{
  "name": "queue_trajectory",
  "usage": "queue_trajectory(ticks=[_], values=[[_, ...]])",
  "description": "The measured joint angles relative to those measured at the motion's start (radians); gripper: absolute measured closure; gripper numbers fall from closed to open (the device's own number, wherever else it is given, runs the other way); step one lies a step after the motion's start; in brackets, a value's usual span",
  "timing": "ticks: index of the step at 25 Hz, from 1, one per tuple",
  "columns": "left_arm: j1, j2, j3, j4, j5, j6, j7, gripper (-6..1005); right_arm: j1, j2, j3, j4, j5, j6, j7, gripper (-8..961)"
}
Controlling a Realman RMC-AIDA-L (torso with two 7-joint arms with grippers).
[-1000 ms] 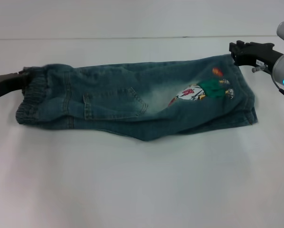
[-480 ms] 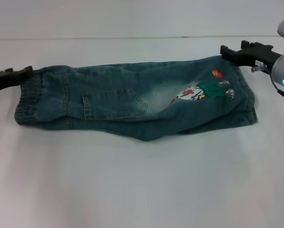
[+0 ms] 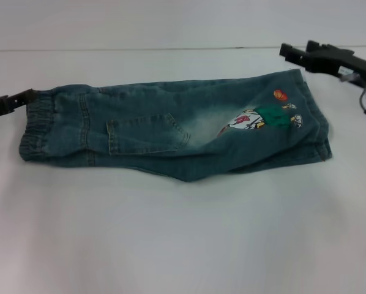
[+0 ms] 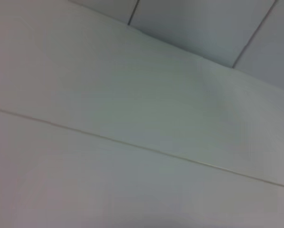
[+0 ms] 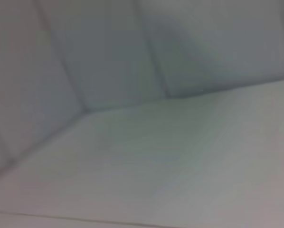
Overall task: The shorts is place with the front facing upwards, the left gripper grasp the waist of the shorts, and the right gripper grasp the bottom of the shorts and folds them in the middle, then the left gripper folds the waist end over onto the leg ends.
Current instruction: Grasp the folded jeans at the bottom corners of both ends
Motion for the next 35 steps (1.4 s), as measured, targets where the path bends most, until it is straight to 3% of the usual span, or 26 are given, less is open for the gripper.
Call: queue_trajectory(ticks=[7,10,14,19,35], values=[[0.031,0.031,-0.003,0.003,-0.002,0.144,-0.043,294,-0.082,-0.092,-0.142,-0.149,-0.003,-0.460,0.238,163],[0.040,0.034,-0.008,0.014,0.000,0.189,-0.044,295,-0.107,-0.114,-0.196,-0.225,-0.054,-0.626,0.252,165],[0.047,0.050,-0.002,0.024,0.011,0.266,-0.041,296,-0.130,-0.110,-0.209,-0.309,-0.189,-0.741,0.263,167],[0.055,0.075,0.012,0.025,0.060,0.349,-0.038,298,-0.139,-0.098,-0.207,-0.313,-0.248,-0.752,0.270,169],[0.103,0.054,0.026,0.019,0.088,0.279,0.016,313,-0.140,-0.067,-0.201,-0.313,-0.255,-0.729,0.240,175]])
